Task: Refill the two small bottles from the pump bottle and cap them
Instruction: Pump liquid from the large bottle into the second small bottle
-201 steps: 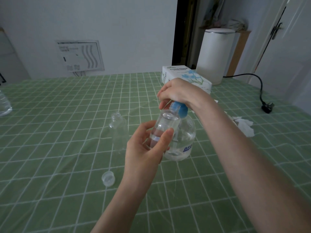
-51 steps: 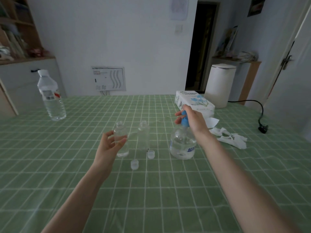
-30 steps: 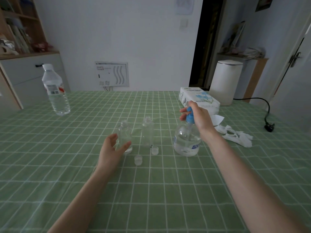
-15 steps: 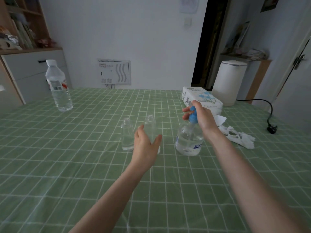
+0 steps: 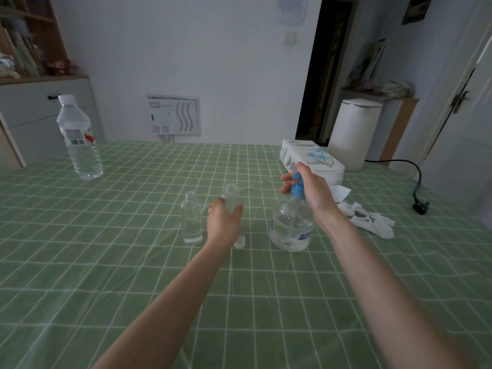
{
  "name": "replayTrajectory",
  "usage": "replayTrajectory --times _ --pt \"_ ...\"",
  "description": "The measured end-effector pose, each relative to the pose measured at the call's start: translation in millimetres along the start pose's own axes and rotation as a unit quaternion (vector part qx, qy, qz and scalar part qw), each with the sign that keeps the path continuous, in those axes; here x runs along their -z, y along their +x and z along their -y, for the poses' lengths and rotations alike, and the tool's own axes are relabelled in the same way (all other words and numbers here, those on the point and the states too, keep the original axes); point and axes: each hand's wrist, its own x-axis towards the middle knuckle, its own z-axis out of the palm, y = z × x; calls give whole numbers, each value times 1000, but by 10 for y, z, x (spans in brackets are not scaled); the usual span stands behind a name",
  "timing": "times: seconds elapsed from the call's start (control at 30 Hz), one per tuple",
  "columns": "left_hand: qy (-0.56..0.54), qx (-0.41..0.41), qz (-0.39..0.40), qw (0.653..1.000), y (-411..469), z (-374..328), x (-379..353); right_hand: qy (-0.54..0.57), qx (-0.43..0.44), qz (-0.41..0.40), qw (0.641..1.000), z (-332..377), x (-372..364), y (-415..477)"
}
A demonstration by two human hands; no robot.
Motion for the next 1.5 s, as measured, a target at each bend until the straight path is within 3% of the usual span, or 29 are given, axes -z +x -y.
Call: replayTrajectory --times 0.27,0.57,1.0,1.13,1.23,1.37,1.5 --pt "-89 -102 22 991 -176 -242 144 -21 14 23 999 16 50 27" --pt "-141 -100 212 962 -434 -337 -27 -19 29 30 999 -8 91 59" --pt "-204 -101 233 945 -379 -459 -108 -29 -13 16 999 40 89 57" --pt "-212 -101 250 939 -356 -492 -107 -13 -9 60 998 134 160 127" --pt "-222 -87 257 937 -327 -483 -111 9 -53 81 995 355 215 276" --pt "-233 -71 251 937 -331 -483 -121 -102 -86 91 987 638 100 461" --pt "-239 -73 246 936 -341 -493 -131 -295 -133 153 934 667 -57 512"
